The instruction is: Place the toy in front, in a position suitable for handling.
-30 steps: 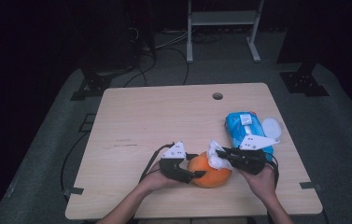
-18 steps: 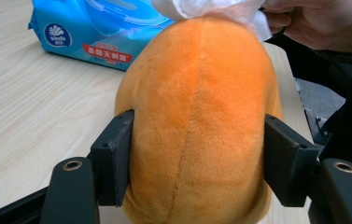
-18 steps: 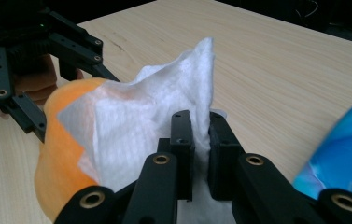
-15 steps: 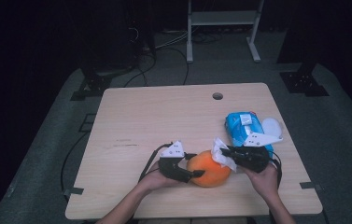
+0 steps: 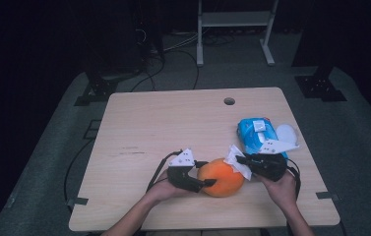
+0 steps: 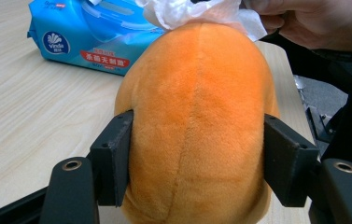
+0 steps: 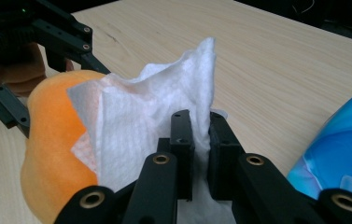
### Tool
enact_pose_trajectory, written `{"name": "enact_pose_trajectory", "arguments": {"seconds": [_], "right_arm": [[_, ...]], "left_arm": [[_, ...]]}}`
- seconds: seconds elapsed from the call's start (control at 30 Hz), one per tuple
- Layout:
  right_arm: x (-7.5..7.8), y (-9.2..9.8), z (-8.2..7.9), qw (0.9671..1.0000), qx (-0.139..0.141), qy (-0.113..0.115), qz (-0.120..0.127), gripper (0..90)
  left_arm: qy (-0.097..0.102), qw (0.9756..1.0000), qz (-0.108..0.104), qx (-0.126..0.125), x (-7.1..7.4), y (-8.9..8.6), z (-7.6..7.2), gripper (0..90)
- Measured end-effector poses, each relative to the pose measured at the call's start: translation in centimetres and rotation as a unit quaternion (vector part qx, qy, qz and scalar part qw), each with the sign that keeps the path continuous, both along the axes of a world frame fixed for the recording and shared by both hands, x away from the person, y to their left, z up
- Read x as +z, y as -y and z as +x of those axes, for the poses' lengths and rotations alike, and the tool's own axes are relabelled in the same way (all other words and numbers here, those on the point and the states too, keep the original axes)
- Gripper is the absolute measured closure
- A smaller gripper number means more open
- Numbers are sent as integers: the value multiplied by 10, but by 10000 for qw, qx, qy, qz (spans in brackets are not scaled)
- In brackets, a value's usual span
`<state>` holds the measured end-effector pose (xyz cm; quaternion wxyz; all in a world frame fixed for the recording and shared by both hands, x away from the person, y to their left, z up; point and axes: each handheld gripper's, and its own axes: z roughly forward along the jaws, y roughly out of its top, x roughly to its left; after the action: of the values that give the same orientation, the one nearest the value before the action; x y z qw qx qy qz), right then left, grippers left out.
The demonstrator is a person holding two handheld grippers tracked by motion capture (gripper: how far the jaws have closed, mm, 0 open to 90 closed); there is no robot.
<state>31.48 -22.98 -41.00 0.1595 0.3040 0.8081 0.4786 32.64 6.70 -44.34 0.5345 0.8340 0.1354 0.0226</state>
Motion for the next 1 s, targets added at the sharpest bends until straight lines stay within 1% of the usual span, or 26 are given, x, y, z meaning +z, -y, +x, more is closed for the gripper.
{"name": "enact_pose_trajectory", "arguments": {"seconds": [0.07,0.13,0.23,0.3,0.4,0.43,0.47,0.5,0.53,0.63,0.67,0.73,0.8,0.83,0.9,0.93,0.97,1.0], "right_arm": [[1,-2,0,10000,0,40,-62,818],[0,-1,1,9999,-74,1,-99,819],[-1,3,2,9999,-126,-73,2,819],[-1,3,1,9999,-130,-50,-23,819],[-1,2,1,9999,-116,-65,14,819],[-1,2,0,9998,-114,-102,84,819],[0,0,0,9998,-80,-101,155,819],[1,-3,-2,9998,-20,-71,182,819],[2,-8,-4,9999,41,-4,149,820],[6,-22,-10,9992,284,96,255,821],[8,-25,-11,9990,346,170,220,820],[10,-27,-13,9989,392,233,138,820],[10,-22,-10,9991,364,152,149,820],[9,-19,-9,9994,306,98,152,819],[7,-10,-6,9998,142,78,64,819],[6,-6,-5,9999,72,24,98,820],[5,-4,-5,9998,48,-23,184,820],[5,-4,-5,9997,42,-15,222,820]], "left_arm": [[-14,10000,17,-18,0,-1,1,340],[-25,10000,30,-30,-1,-2,1,339],[-30,10000,38,-62,-3,-4,2,335],[-57,10000,43,-68,-3,-6,3,333],[-65,10000,39,-51,-3,-5,2,334],[-70,10000,12,-47,-3,-5,2,335],[-50,10000,17,-58,-2,-4,2,335],[-35,10000,13,-54,-2,-3,1,336],[-31,10000,4,-43,-2,-2,1,336],[3,10000,14,-28,-1,-1,-1,337],[11,10000,14,-30,-1,-1,-1,338],[-1,10000,-23,-11,-2,-2,0,340],[-3,10000,-35,6,-1,-1,0,343],[-17,10000,-43,22,-1,-2,0,344],[-77,9999,-116,51,-1,-2,1,345],[-122,9998,-172,58,-2,-2,2,345],[-127,9997,-207,58,-2,-2,2,346],[-146,9996,-246,66,-1,-1,2,348]]}}
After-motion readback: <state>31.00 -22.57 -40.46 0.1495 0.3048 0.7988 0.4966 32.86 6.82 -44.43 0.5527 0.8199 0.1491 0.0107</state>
